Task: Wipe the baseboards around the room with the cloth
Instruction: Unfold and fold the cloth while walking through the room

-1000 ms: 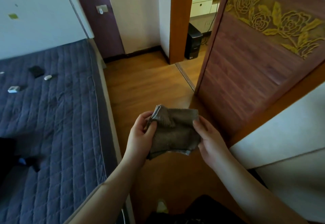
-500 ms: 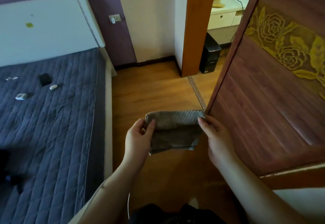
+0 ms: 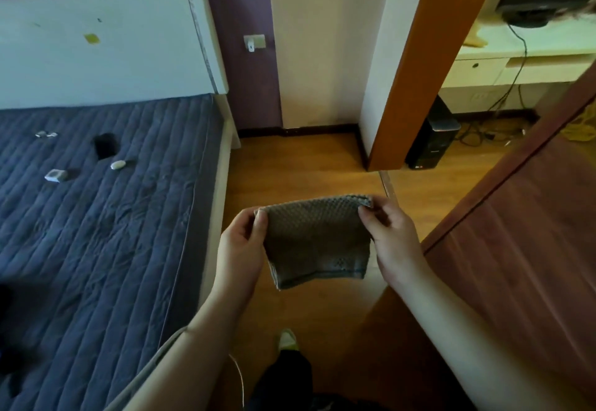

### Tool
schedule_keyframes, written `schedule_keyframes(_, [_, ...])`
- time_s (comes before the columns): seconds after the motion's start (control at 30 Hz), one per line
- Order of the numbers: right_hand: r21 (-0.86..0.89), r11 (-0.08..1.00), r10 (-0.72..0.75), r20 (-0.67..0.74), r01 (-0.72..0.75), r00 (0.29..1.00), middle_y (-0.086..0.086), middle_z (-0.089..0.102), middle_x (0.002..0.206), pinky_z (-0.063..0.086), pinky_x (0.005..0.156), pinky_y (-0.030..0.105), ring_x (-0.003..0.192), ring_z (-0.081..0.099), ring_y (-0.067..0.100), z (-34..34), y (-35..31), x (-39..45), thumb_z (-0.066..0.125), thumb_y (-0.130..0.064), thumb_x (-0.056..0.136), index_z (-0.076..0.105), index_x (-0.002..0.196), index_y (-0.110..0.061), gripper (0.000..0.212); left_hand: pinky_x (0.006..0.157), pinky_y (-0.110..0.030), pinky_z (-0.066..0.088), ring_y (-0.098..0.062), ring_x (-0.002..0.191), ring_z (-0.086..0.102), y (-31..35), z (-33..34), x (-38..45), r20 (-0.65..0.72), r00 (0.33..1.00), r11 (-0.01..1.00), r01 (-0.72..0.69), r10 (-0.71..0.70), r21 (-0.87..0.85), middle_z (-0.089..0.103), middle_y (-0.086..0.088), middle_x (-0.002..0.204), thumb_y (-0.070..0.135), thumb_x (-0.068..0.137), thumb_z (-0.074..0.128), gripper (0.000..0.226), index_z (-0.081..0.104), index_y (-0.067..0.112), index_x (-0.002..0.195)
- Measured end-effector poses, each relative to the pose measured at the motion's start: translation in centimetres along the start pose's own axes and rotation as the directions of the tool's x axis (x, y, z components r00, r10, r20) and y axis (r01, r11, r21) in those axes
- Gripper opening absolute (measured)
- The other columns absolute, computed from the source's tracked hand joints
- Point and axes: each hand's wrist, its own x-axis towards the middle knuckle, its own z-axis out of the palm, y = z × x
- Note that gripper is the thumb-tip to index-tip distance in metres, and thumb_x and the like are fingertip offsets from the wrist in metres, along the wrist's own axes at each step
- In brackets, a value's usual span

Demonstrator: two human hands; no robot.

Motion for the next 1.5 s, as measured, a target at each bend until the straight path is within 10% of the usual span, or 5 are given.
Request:
schedule_keyframes(0.47, [-0.036, 0.996, -0.082, -0.043, 0.081, 0.996, -0.017, 0.071, 0.100, 0.050, 0.076, 0.013, 0.095, 0.064, -0.003, 5.8, -2.6, 18.8, 0.062, -0.046, 0.086, 0.073, 0.097, -0.037, 0.018, 0.070, -0.012, 0.053, -0.002, 0.090, 0.067, 0.4, 1.1, 21.6, 0.056, 0.998, 0.994, -0.029, 0.036, -0.107, 0.072, 0.015, 0.092, 0.015, 0.089, 0.069, 0.017, 0.072, 0.032, 0.090])
schedule_keyframes(0.83, [-0.093, 0.995, -0.029, -0.009, 0.028, 1.000, -0.010, 0.072, 0.105, 0.054, 0.090, 0.040, 0.102, 0.064, 0.010, 0.4, -0.8, 37.1, 0.063, -0.061, 0.083, 0.074, 0.105, -0.038, 0.034, 0.072, -0.009, 0.051, 0.005, 0.095, 0.064, 1.5, 9.7, 37.9, 0.139, 0.990, 0.998, -0.007, -0.002, 0.064, 0.071, 0.024, 0.096, 0.017, 0.091, 0.067, 0.025, 0.071, 0.042, 0.095])
schedule_keyframes(1.17, [-0.359, 0.915, -0.142, 0.141, 0.184, 0.980, -0.025, 0.071, 0.101, 0.052, 0.084, 0.020, 0.100, 0.063, -0.005, -0.3, -3.7, 51.8, 0.058, -0.054, 0.086, 0.073, 0.108, -0.033, 0.034, 0.083, -0.034, 0.057, -0.008, 0.097, 0.065, 1.7, 15.6, 49.9, 0.052, 0.997, 0.997, 0.059, -0.062, 0.052, 0.068, 0.014, 0.098, 0.032, 0.099, 0.052, 0.014, 0.063, 0.037, 0.106])
schedule_keyframes(1.5, [-0.401, 0.908, -0.086, 0.108, 0.122, 0.990, -0.035, 0.066, 0.097, 0.046, 0.074, 0.003, 0.097, 0.060, -0.011, 2.2, -2.3, 66.0, 0.061, -0.041, 0.089, 0.066, 0.101, -0.046, 0.014, 0.063, -0.013, 0.045, 0.009, 0.088, 0.057, -1.4, 20.7, 65.9, 0.087, 0.992, 0.987, 0.078, -0.091, 0.139, 0.061, 0.022, 0.093, 0.038, 0.102, 0.046, 0.018, 0.052, 0.054, 0.096])
